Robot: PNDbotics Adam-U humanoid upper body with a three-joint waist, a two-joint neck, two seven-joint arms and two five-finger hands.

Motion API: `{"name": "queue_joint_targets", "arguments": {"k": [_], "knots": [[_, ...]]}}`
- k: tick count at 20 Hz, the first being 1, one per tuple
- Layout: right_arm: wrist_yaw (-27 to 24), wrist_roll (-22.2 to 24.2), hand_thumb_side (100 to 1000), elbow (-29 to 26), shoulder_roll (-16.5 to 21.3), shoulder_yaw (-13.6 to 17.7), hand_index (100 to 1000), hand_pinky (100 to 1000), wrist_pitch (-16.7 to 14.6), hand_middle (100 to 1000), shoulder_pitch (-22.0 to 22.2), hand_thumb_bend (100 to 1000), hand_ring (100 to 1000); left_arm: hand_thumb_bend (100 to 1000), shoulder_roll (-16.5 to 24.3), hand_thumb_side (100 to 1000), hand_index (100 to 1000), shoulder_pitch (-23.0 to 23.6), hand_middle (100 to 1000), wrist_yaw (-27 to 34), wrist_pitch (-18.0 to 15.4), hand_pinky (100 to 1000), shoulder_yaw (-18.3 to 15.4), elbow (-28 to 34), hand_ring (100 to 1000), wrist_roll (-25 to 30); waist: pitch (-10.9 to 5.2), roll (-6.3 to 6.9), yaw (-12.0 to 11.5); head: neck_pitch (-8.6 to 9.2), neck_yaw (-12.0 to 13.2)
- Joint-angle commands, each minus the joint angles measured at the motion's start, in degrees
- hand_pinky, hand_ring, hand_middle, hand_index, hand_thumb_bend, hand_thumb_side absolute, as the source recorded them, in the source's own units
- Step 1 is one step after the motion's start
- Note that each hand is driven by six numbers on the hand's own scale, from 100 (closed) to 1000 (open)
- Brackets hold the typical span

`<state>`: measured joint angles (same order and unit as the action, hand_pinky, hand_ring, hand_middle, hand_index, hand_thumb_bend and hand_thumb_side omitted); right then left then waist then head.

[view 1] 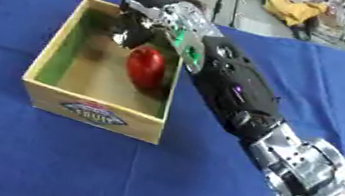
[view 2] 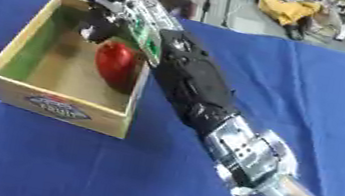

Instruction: Pick up objects on the table and place them in the box.

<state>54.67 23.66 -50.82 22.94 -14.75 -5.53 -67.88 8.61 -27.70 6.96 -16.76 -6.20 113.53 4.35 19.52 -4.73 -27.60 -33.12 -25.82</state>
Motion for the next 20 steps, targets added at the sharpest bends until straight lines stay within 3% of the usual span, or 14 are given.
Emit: {"name": "queue_joint_targets", "arguments": {"k": [1,6,11,16,17,18,20], "knots": [[1.42,-0.44,458,0.16,0.23,0.59,368,287,-0.68,475,-0.79,100,543,100,0.51,797,622,-0.75,463,0.08,-0.25,175,0.01,1.06,432,0.02,-0.91,0.65,-0.09,0.66,-0.30],[0.77,-1.44,437,-1.80,0.48,0.63,550,475,-1.57,572,-0.60,100,641,100,0.49,802,623,-0.57,464,0.01,-0.13,175,-0.01,1.06,433,0.10,-0.85,0.70,0.19,0.41,-0.25],[-1.55,-6.75,576,-10.50,2.78,0.07,641,508,-2.76,658,-0.79,100,647,100,0.85,805,624,-0.31,464,-0.24,0.12,174,-0.02,1.06,433,0.11,-1.40,0.69,1.13,-0.02,0.35],[-11.02,-8.51,624,-20.54,6.46,1.14,683,525,-0.39,676,0.27,100,644,100,1.26,804,626,0.00,464,-0.53,0.28,174,-0.08,1.06,433,-0.09,-2.18,0.87,1.97,-0.44,1.21],[-13.19,-8.21,734,-22.83,7.47,1.61,701,528,0.42,685,0.67,100,642,100,1.34,805,626,0.08,464,-0.60,0.33,174,-0.12,1.06,433,-0.17,-2.32,0.91,2.21,-0.54,1.44],[-15.53,-7.96,668,-25.36,8.64,2.24,715,528,1.27,689,1.16,100,640,100,1.43,804,626,0.20,464,-0.68,0.40,174,-0.18,1.06,433,-0.25,-2.47,0.97,2.57,-0.67,1.85],[-20.08,-7.52,710,-30.79,11.20,3.58,745,529,3.25,699,2.48,100,635,100,1.61,804,627,0.46,465,-0.89,0.55,174,-0.32,1.06,433,-0.45,-2.75,1.10,3.34,-1.03,2.76]]}}
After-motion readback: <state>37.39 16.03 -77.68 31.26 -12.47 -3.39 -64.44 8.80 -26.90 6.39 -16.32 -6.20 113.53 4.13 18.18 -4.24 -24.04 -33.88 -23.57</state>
